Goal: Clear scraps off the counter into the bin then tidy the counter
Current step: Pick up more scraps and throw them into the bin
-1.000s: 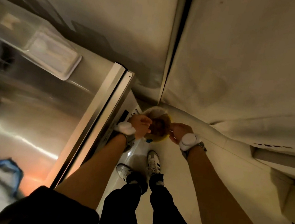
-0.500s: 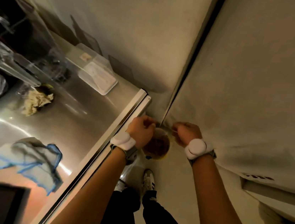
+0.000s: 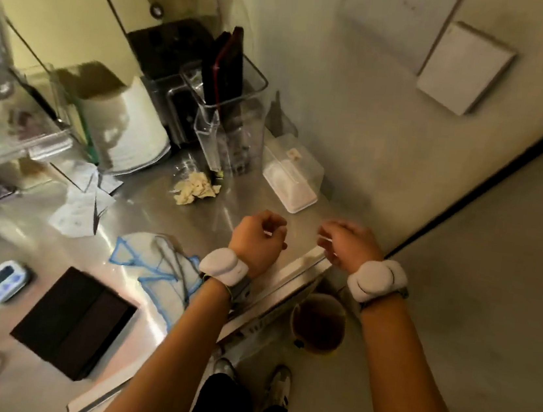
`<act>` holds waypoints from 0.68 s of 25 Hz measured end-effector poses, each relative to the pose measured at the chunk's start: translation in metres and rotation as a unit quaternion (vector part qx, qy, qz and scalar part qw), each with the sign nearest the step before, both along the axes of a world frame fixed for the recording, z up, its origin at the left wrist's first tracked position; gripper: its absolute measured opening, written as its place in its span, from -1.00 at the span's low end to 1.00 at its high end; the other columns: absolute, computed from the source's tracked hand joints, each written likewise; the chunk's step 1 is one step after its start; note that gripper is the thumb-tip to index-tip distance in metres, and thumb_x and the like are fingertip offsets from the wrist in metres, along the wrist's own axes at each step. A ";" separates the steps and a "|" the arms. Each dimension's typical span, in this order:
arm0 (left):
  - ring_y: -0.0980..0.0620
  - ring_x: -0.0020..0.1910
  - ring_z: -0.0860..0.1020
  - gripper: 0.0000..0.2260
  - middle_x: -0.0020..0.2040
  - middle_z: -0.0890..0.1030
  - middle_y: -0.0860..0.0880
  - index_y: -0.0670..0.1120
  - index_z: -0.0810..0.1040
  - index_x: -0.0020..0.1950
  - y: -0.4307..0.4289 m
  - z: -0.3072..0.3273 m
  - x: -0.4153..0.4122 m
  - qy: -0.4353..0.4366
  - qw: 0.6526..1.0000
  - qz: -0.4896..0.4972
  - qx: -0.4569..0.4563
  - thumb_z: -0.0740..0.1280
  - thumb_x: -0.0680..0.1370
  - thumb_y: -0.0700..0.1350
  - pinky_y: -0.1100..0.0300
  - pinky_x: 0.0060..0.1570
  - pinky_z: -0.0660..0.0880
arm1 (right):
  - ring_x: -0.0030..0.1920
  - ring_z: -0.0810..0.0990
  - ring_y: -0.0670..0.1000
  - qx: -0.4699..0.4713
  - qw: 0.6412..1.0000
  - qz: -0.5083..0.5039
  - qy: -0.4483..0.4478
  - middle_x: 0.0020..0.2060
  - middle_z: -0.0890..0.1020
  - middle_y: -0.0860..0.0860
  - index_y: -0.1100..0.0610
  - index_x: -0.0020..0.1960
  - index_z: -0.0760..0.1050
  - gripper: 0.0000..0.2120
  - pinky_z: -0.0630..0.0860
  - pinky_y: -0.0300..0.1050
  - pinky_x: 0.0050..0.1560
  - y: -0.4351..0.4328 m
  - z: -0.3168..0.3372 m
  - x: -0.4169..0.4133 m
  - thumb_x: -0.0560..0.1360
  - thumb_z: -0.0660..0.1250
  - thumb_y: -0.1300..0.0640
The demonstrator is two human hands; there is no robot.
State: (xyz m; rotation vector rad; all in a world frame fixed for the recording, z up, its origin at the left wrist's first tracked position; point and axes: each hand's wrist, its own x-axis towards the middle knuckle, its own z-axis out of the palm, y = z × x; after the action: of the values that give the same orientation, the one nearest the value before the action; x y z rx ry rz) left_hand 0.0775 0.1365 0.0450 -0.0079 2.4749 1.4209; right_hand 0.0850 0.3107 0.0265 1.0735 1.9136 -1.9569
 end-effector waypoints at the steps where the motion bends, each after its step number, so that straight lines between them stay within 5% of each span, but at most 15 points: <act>1: 0.10 -0.23 0.69 -0.86 -0.06 0.70 -0.06 -0.09 0.60 0.10 -0.015 0.001 -0.003 0.008 1.000 0.014 -0.005 0.30 0.58 -0.13 0.27 -0.19 0.58 | -0.28 0.64 -0.03 -0.003 1.000 0.019 0.004 -0.26 0.67 0.02 0.05 -0.22 0.56 -0.91 0.46 -0.23 -0.38 -0.015 0.001 -0.008 0.47 0.35 0.13; 7: -0.06 -0.11 0.68 -0.84 -0.06 0.68 -0.08 -0.09 0.59 0.10 -0.084 0.001 -0.021 0.026 0.998 0.062 -0.011 0.35 0.54 -0.13 -0.04 0.04 0.61 | -0.22 0.64 0.03 0.013 0.994 0.102 0.035 -0.24 0.68 0.01 -0.03 -0.23 0.60 -0.88 0.53 -0.13 -0.22 -0.088 0.000 -0.049 0.46 0.34 0.10; 14: -0.08 -0.08 0.67 -0.83 -0.06 0.68 -0.08 -0.13 0.59 0.06 -0.139 -0.018 -0.055 0.024 0.989 0.111 -0.092 0.37 0.50 -0.12 0.03 0.02 0.60 | -0.13 0.59 0.07 0.073 0.976 0.196 0.064 -0.17 0.64 0.06 0.11 0.02 0.63 -0.81 0.58 0.10 0.13 -0.157 -0.013 -0.097 0.45 0.33 0.20; 17: -0.12 -0.03 0.66 -0.80 0.03 0.67 -0.12 -0.13 0.57 0.10 -0.149 -0.027 -0.070 0.014 0.988 0.111 -0.111 0.35 0.51 -0.13 0.00 0.05 0.59 | -0.07 0.64 0.08 0.090 0.974 0.196 0.071 -0.11 0.69 0.06 -0.08 -0.18 0.63 -0.86 0.59 0.08 0.10 -0.173 -0.022 -0.108 0.44 0.35 0.15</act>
State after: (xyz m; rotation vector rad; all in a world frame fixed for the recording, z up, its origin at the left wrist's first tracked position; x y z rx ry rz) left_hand 0.0079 -0.0121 0.0182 -0.3192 2.7127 1.2220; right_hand -0.0227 0.1374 0.0047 0.5419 2.2093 -1.7030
